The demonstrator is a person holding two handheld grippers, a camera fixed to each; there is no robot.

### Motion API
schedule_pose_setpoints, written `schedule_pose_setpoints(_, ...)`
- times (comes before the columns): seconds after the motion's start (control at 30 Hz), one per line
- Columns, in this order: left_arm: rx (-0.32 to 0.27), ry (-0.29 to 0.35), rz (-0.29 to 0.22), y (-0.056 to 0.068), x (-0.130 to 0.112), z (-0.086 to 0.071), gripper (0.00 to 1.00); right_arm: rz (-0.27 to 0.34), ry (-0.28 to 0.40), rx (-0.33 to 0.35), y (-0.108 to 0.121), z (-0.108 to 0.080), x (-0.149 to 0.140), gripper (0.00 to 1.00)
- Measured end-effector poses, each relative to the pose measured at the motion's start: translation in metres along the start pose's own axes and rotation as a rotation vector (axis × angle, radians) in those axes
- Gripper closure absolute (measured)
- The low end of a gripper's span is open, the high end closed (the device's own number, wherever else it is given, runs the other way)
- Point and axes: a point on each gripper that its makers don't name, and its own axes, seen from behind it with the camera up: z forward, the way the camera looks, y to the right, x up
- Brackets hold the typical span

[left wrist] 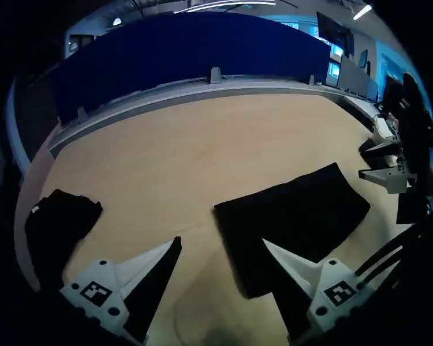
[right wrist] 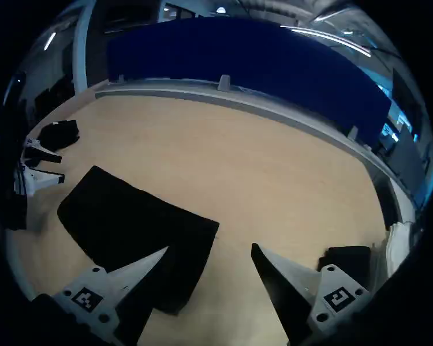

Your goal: Fold towel

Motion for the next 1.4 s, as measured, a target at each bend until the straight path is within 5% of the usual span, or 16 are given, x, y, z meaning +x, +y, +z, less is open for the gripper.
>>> schedule_pose_setpoints(0.63, 0.054, 0.005, -0.061, -0.004, -0.038, -0.053, 0.07, 0.036, 0.013, 0.0, -0.007, -0.044, -0.029, 0.0)
schedule_pose_setpoints(1.4, 0.136, 0.003, -0.134, -0.018, -0.07, -0.097, 0.07, -0.142, -0.042, 0.184, -0.037, -0.045, -0.044, 0.0)
